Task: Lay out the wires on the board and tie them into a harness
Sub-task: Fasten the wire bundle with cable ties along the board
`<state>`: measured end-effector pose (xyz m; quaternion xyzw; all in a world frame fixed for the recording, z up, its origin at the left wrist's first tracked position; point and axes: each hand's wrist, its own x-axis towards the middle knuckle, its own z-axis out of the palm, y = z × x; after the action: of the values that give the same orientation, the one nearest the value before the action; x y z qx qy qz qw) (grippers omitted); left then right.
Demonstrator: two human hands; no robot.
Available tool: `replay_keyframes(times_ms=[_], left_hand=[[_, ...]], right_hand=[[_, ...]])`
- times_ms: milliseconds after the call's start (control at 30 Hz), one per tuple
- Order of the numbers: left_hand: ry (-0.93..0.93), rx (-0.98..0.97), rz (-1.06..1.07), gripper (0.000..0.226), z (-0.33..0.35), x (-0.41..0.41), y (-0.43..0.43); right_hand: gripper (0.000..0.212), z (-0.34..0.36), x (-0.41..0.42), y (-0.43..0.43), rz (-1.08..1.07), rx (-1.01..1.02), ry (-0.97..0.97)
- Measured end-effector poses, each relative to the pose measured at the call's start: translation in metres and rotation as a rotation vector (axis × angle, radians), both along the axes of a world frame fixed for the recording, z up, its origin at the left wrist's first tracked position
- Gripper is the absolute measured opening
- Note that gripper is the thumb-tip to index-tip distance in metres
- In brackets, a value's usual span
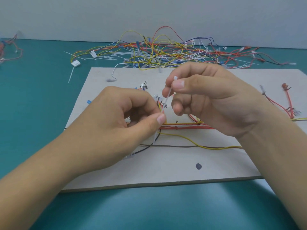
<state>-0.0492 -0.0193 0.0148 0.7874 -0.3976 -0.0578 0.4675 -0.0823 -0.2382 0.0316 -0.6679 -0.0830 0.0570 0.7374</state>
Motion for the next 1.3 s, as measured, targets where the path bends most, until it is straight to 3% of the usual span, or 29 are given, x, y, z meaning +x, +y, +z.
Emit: replay_keyframes(times_ms=[467, 767, 1000, 1200, 1300], left_hand=[[-0.004, -0.028, 0.044, 0.015, -0.001, 0.001, 0.001], [-0.134, -0.016, 0.173, 0.010, 0.000, 0.006, 0.002], [-0.312, 0.195, 0.257, 0.010, -0.005, 0.017, -0.012], [-0.269, 0.325, 0.287, 0.010, -0.008, 0.013, -0.017], [-0.145, 0.317, 0.333, 0.008, -0.011, 0.016, -0.018]], right_hand=[[0.013, -0.001, 0.001, -0.008, -0.030, -0.092, -0.029], [0.020, 0.009, 0.001, -0.013, -0.236, -0.170, -0.072], [0.014, 0.020, -0.002, -0.024, -0.486, -0.446, -0.165], [0.016, 0.014, 0.000, -0.024, -0.535, -0.661, -0.106], [0.018, 0.011, -0.004, -0.024, -0.476, -0.747, -0.080]])
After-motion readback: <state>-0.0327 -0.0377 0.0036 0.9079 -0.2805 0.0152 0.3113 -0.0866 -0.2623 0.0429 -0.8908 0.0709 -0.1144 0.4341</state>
